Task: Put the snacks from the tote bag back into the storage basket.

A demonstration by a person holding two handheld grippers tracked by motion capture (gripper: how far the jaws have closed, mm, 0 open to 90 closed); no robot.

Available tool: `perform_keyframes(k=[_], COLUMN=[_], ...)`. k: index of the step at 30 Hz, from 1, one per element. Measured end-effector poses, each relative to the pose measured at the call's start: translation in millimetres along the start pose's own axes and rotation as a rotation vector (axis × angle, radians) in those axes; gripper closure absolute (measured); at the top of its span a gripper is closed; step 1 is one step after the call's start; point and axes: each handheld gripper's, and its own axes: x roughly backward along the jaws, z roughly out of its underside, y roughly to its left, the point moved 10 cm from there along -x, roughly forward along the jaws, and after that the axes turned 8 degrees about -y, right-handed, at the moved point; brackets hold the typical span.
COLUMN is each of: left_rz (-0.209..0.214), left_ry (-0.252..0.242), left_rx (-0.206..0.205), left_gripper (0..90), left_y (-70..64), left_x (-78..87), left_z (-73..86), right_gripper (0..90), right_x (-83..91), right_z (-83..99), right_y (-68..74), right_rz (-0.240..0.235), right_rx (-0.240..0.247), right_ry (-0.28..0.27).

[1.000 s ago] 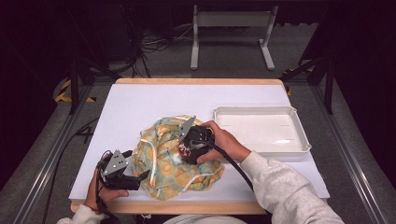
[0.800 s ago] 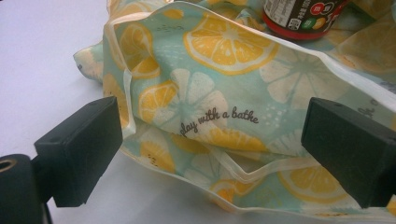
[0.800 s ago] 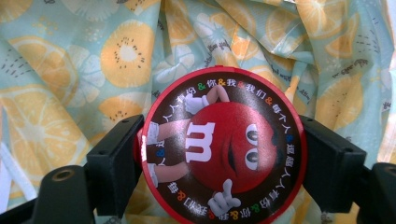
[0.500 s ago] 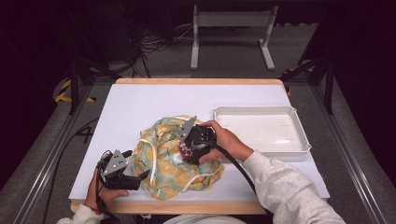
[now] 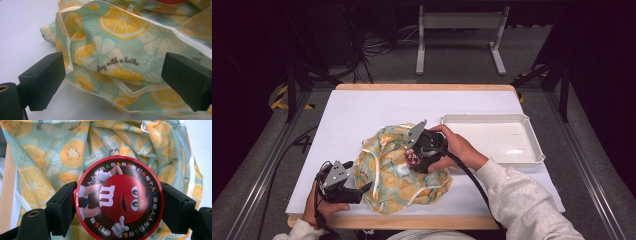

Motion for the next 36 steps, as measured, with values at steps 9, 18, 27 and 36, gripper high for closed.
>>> perform_keyframes(k=[9, 18, 27, 36], left_rz=[-0.001, 0.001, 0.002, 0.001], left_ry=[0.001, 0.005, 0.005, 0.010], left_rx=[0.001, -0.001, 0.003, -0.001], left_gripper=[6.0, 6.0, 6.0, 6.0], left_y=[0.2, -0.4, -1.0, -1.0], left_x=[0.0, -0.2, -0.7, -1.4], left_z=[0.3, 0.5, 0.3, 0.6], right_gripper=[23.1, 23.1, 23.1, 23.1], right_x=[10.8, 20.9, 32.8, 46.0], right_z=[-2.5, -1.6, 3.1, 12.0], right_y=[-3.3, -6.2, -10.7, -17.8], right_rz=[0.011, 0.013, 0.024, 0.040], right_rx=[0.012, 0.015, 0.013, 0.006], right_ry=[-0.011, -0.013, -0.014, -0.005])
